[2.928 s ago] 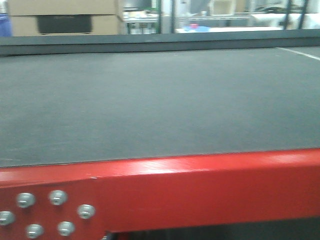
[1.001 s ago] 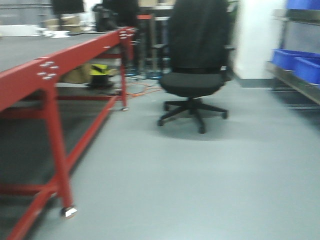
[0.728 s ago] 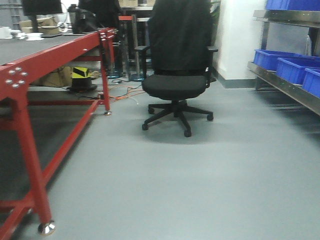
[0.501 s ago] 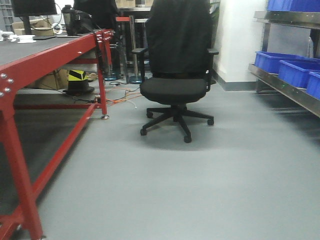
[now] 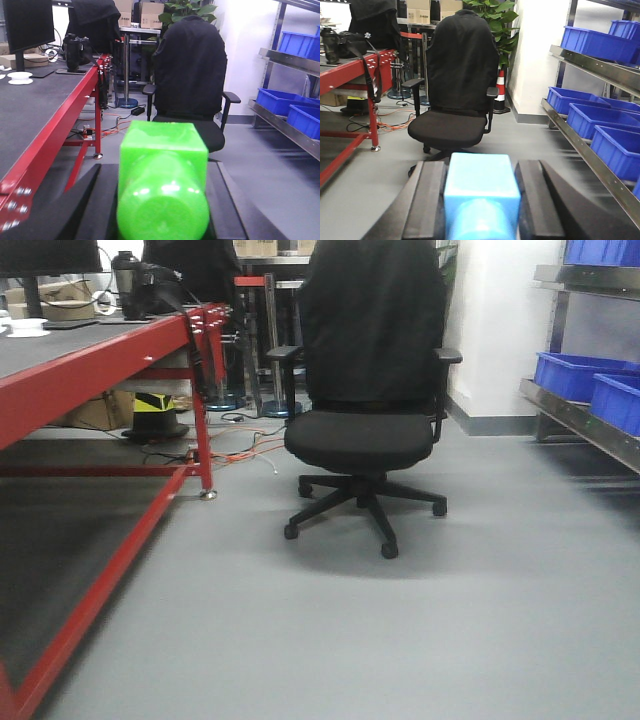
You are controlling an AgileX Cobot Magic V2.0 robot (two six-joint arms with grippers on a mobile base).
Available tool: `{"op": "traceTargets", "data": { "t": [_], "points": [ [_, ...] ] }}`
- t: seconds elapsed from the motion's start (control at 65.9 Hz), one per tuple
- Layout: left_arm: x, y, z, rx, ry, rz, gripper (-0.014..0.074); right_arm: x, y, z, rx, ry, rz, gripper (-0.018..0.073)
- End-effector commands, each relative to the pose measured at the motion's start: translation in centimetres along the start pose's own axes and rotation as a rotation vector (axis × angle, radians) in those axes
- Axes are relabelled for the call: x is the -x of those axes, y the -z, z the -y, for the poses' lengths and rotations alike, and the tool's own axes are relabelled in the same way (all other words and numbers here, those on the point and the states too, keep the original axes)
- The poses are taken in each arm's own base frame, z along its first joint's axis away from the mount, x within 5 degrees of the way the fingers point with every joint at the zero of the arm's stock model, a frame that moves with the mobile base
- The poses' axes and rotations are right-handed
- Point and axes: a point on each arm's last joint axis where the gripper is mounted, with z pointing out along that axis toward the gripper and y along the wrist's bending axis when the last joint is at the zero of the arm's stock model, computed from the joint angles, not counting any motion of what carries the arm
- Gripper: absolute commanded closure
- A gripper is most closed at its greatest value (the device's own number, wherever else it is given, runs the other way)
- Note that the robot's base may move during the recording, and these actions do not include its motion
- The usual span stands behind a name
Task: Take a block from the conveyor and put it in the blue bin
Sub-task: 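Drive the base away from the conveyor toward the blue bin shelves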
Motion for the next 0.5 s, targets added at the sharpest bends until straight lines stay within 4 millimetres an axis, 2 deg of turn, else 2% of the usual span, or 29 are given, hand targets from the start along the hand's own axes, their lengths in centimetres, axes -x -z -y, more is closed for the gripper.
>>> {"op": "traceTargets", "data": {
  "t": [0.0, 0.485],
  "points": [
    [0.21, 0.13, 0.01, 0.0, -0.004, 0.025, 0.0697, 0.11, 0.06, 0.03, -0.005, 0.01, 0.018, 0.0727],
    [0.21, 0.13, 0.01, 0.0, -0.004, 0.025, 0.0697, 0.11, 0.06, 0.03, -0.005, 0.01, 0.018, 0.0727]
  ]
}}
